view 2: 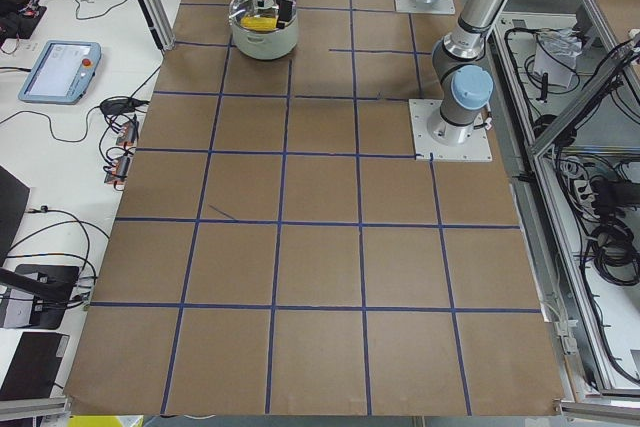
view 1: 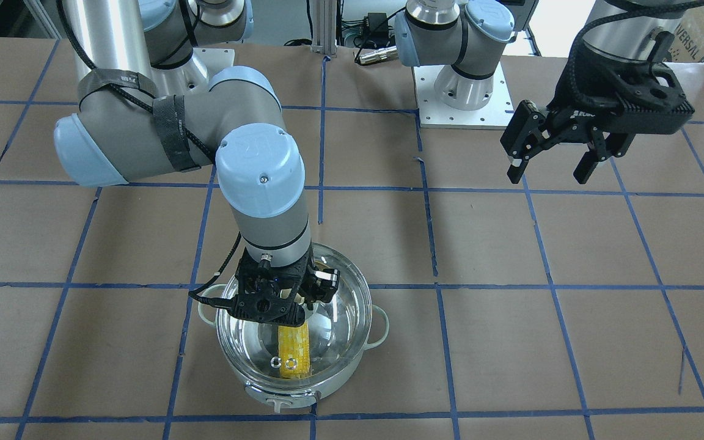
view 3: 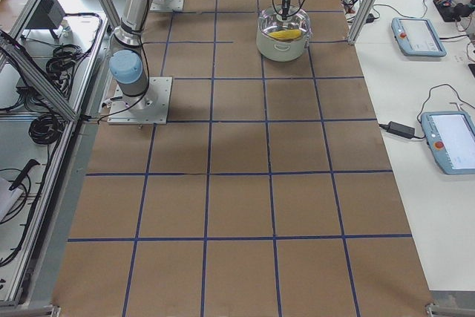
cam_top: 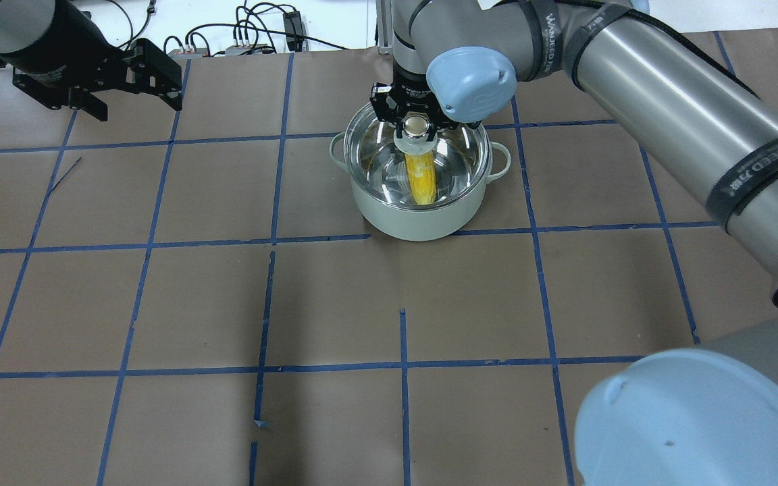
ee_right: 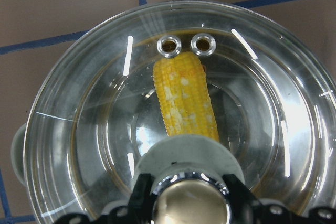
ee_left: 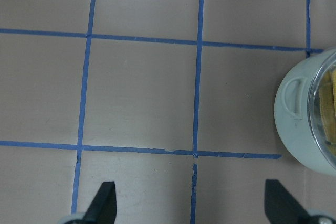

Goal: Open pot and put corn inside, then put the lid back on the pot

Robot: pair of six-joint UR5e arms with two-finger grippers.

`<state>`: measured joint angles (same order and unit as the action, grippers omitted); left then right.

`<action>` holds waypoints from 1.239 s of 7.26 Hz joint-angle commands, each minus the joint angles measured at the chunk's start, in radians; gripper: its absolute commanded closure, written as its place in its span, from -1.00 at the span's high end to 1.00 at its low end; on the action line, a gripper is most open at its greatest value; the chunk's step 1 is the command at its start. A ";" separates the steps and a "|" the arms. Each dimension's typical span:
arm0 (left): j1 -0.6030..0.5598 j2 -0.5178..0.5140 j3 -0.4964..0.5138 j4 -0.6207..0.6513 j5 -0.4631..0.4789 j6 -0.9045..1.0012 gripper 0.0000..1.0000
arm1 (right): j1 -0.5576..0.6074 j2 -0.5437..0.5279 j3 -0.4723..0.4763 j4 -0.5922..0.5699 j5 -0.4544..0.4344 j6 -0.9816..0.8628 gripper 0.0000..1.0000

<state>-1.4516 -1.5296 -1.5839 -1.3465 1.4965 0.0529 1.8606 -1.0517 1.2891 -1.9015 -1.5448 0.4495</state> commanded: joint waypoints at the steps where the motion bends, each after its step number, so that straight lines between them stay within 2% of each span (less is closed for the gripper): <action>1: -0.009 -0.004 -0.017 0.012 0.007 0.001 1.00 | -0.009 0.001 -0.001 0.001 0.006 0.000 -0.84; 3: 0.002 0.008 0.008 0.027 0.007 -0.001 1.00 | -0.008 0.001 0.001 -0.001 0.011 0.011 -0.83; 4: 0.008 0.011 0.012 0.094 0.008 -0.011 1.00 | -0.008 0.007 0.001 -0.001 0.014 0.015 -0.76; 5: 0.023 -0.016 0.010 0.149 0.004 0.001 1.00 | -0.008 0.006 -0.001 -0.002 0.015 0.018 -0.60; 6: 0.033 -0.056 -0.016 0.135 0.001 0.016 1.00 | -0.008 0.006 -0.001 -0.001 0.003 0.018 -0.27; 7: 0.022 -0.058 0.010 0.109 0.007 0.016 1.00 | -0.006 0.006 0.001 -0.002 0.002 0.020 0.03; 8: 0.030 -0.087 0.019 0.115 0.004 0.019 1.00 | -0.005 0.006 0.003 -0.028 0.003 0.021 0.99; 9: 0.036 -0.153 0.030 0.145 0.008 0.027 1.00 | -0.003 0.006 0.003 -0.045 0.003 0.018 0.99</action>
<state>-1.4225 -1.6200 -1.5675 -1.2236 1.5018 0.0721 1.8558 -1.0462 1.2908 -1.9244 -1.5414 0.4694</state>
